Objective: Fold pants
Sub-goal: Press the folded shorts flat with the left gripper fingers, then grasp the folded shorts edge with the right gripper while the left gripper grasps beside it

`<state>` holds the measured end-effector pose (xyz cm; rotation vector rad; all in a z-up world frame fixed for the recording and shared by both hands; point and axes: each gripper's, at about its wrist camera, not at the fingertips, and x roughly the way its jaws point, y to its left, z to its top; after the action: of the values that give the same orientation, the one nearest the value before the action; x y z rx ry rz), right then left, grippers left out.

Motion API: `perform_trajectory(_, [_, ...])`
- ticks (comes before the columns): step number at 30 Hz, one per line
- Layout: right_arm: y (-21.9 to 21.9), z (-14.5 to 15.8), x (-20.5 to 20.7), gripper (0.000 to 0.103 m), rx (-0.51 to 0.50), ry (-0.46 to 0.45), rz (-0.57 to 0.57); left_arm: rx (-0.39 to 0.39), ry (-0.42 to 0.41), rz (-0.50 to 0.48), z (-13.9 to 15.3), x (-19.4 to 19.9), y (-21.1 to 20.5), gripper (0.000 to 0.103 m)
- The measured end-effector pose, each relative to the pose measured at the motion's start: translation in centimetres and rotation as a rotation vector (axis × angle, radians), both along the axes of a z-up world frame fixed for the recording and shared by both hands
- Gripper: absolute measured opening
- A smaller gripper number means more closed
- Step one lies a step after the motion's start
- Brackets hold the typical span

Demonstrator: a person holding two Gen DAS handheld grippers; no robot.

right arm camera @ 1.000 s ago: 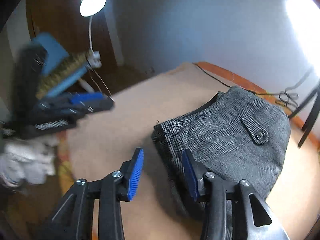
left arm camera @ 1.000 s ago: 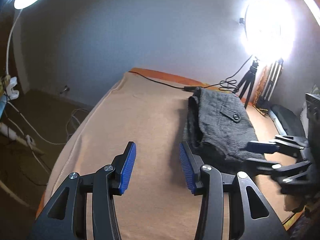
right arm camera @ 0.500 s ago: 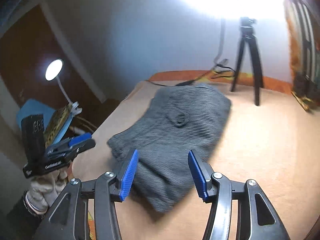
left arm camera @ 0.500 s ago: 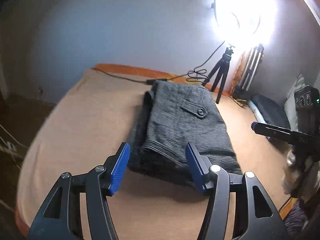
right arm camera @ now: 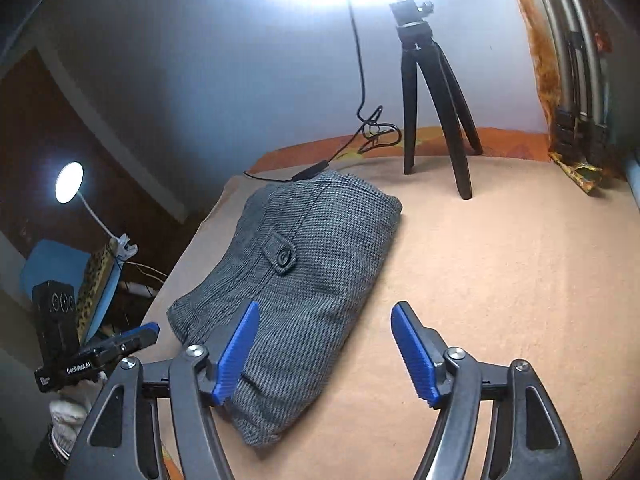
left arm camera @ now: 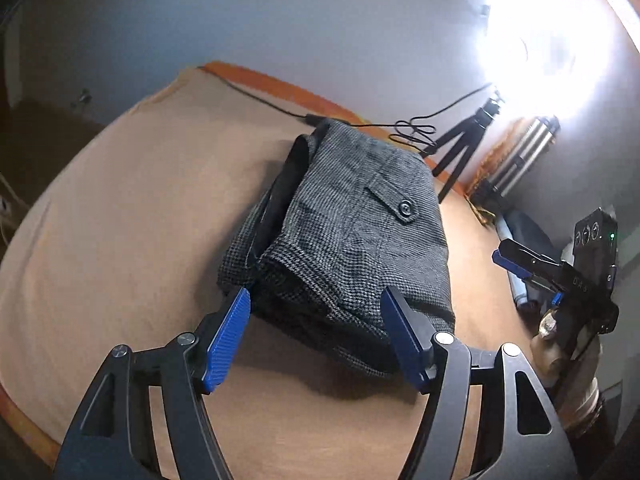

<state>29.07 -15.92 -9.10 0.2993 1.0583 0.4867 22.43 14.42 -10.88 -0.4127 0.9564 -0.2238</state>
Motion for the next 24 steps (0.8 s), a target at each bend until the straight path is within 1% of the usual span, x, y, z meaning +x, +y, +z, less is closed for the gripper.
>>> perform_trajectory(2, [-0.1, -0.4, 0.8, 0.076, 0.011, 0.019, -0.003, -0.018, 0.027, 0.029, -0.6, 0.4, 0.1, 0.068])
perform_trajectory(6, [-0.4, -1.9, 3.0, 0.076, 0.068, 0.069, -0.022, -0.083, 0.079, 0.083, -1.7, 1.3, 0.9, 0.068])
perform_trajectory(10, [-0.1, -3.4, 4.6, 0.076, 0.107, 0.11, -0.026, -0.081, 0.109, 0.136, -2.5, 2.4, 1.5, 0.068])
perform_trajectory(14, [0.3, -5.1, 5.9, 0.076, 0.118, 0.138, -0.031, -0.112, 0.153, 0.162, -3.4, 3.0, 1.8, 0.068])
perform_trajectory(18, [0.5, -6.1, 6.6, 0.076, 0.143, 0.153, -0.032, -0.086, 0.159, 0.164, -3.7, 2.9, 1.4, 0.068])
perform_trajectory(21, [0.6, -6.5, 6.9, 0.076, 0.155, 0.165, -0.03, -0.099, 0.165, 0.177, -4.1, 2.7, 1.7, 0.074])
perform_trajectory(24, [1.0, -6.8, 7.1, 0.076, 0.163, 0.17, -0.023, -0.104, 0.171, 0.19, -4.5, 2.9, 2.0, 0.075])
